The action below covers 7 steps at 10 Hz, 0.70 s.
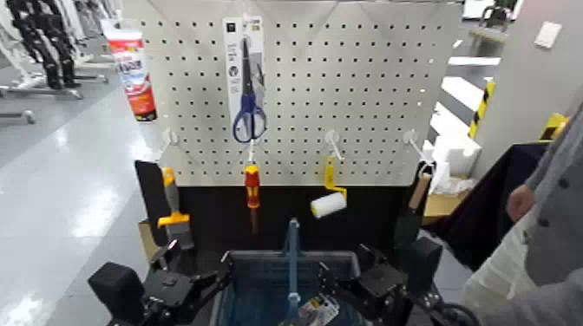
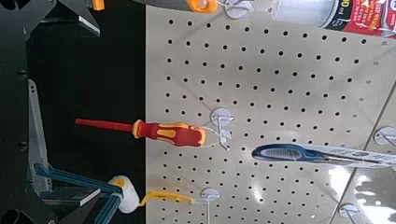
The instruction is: Put the black wrench into the crate.
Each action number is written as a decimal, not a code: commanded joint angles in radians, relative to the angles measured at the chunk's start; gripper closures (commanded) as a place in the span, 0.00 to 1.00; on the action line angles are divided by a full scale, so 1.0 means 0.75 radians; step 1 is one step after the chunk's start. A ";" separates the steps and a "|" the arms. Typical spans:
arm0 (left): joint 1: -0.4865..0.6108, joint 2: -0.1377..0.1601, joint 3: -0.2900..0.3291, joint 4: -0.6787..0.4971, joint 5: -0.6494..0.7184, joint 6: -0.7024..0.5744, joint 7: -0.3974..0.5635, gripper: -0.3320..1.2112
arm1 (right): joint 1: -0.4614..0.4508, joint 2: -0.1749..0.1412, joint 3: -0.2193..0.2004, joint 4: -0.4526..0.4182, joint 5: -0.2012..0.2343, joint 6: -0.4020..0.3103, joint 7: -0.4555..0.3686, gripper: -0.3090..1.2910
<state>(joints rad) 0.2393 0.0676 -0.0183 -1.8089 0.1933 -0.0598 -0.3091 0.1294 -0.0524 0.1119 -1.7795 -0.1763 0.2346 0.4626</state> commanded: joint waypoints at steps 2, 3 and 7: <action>0.010 -0.002 0.014 -0.008 0.002 0.000 -0.001 0.29 | 0.167 0.002 0.014 -0.041 0.074 -0.256 -0.130 0.26; 0.014 -0.002 0.018 -0.008 0.006 -0.002 0.001 0.29 | 0.228 -0.002 0.027 -0.045 0.078 -0.358 -0.234 0.26; 0.051 -0.019 0.037 -0.012 0.006 -0.006 0.003 0.29 | 0.372 -0.006 -0.008 -0.131 0.139 -0.462 -0.384 0.27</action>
<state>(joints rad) 0.2731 0.0550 0.0073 -1.8177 0.1979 -0.0644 -0.3071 0.3944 -0.0563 0.1108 -1.8697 -0.0745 -0.1029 0.1744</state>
